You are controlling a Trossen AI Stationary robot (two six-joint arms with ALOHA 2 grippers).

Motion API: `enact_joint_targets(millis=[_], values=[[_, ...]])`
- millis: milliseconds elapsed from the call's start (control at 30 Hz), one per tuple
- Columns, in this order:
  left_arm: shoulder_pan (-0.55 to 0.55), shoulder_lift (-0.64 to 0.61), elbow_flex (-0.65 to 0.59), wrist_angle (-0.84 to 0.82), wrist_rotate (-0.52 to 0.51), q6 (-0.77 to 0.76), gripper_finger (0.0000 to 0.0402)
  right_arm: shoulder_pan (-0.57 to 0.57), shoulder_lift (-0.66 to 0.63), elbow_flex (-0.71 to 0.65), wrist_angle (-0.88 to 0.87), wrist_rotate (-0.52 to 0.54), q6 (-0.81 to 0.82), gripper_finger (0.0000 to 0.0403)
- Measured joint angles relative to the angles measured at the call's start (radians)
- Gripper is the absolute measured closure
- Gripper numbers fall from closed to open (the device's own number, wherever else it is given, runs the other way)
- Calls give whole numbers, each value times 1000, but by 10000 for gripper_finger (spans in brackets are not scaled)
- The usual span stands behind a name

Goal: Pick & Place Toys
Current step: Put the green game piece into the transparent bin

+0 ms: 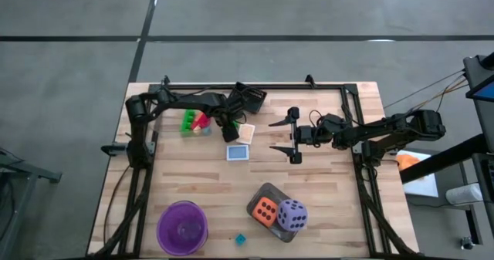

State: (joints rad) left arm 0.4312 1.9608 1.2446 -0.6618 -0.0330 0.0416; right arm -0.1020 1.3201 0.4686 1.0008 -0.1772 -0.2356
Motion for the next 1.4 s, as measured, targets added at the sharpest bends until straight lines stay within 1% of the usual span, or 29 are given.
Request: enact_joint_targets(millis=[100,200,333,467,600,800,900,1067,1200,1300,1400], values=[[-12,-9,10,-21,3,-4,276,0,0,0,0,0,0,64],[-28,-47,27,-35,3,-4,276,0,0,0,0,0,0,64],[-46,-138,28,-17,3,-4,276,0,0,0,0,0,0,64],[-53,-271,-3,36,3,4,276,0,0,0,-3,0,0,64],[-52,-445,-120,179,39,24,276,0,0,0,-5,0,0,64],[-50,-740,-422,457,161,36,276,0,0,0,-7,0,2,64],[-43,-882,-560,522,149,-26,276,0,0,0,-7,-3,3,64],[22,-1060,-714,494,34,-184,276,0,0,0,-6,-3,2,64],[98,-1127,-773,466,25,-229,276,0,0,0,-6,-3,3,64],[165,-1126,-787,443,7,-231,276,0,0,0,-4,-3,3,64],[234,-1099,-793,405,0,-232,276,0,0,0,-2,-3,5,64]])
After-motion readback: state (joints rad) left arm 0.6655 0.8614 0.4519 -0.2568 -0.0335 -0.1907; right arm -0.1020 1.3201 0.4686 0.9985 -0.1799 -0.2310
